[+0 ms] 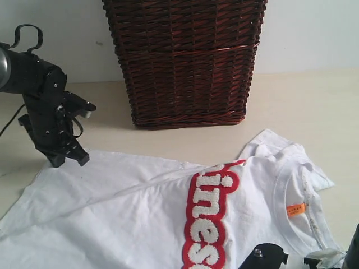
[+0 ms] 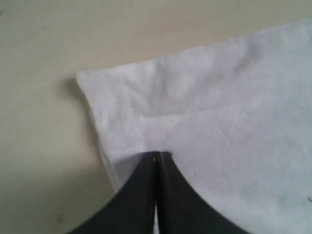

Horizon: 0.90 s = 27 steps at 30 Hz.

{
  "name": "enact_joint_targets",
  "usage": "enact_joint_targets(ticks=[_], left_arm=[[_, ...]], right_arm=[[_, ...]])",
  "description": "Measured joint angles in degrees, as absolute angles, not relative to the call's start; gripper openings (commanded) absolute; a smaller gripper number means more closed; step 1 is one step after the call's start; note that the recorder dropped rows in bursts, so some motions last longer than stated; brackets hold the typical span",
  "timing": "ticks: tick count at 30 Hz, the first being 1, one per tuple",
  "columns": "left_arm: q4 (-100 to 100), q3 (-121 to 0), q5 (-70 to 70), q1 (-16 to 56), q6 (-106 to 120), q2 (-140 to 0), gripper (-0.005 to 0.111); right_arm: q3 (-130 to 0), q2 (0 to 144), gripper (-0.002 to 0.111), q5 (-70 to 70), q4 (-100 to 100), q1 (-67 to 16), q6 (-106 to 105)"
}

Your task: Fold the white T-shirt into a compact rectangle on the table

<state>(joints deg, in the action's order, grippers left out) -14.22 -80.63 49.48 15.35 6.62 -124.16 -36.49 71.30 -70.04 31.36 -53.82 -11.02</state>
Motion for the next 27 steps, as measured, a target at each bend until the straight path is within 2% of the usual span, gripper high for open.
enact_joint_targets(ticks=[6,12,15,17,22,27], left_arm=[[-15.8,-80.6,50.0,13.5,1.3,-124.1,0.0],[-16.2,-80.3,51.4,12.4,0.0,-123.6,0.0],[-16.4,-79.8,51.7,11.6,-1.2,-122.7,0.0],[-15.8,-79.3,50.7,10.9,-1.3,-120.9,0.0],[-13.1,-77.3,45.5,9.4,-1.6,-113.1,0.0],[-10.8,-73.4,39.4,7.0,-1.6,-107.5,0.0]], right_arm=[[-36.5,71.3,0.054,-70.2,24.3,-54.0,-9.2],[-36.5,71.9,0.053,-62.7,-3.5,-54.0,14.3],[-36.5,74.6,0.04,-56.8,-13.9,-53.4,25.8],[-36.7,77.9,0.028,-53.2,-17.0,-51.4,29.7],[-36.8,88.6,0.0,-43.6,-19.1,-45.5,31.0],[-37.0,97.6,0.0,-39.6,-20.0,-36.6,31.0]])
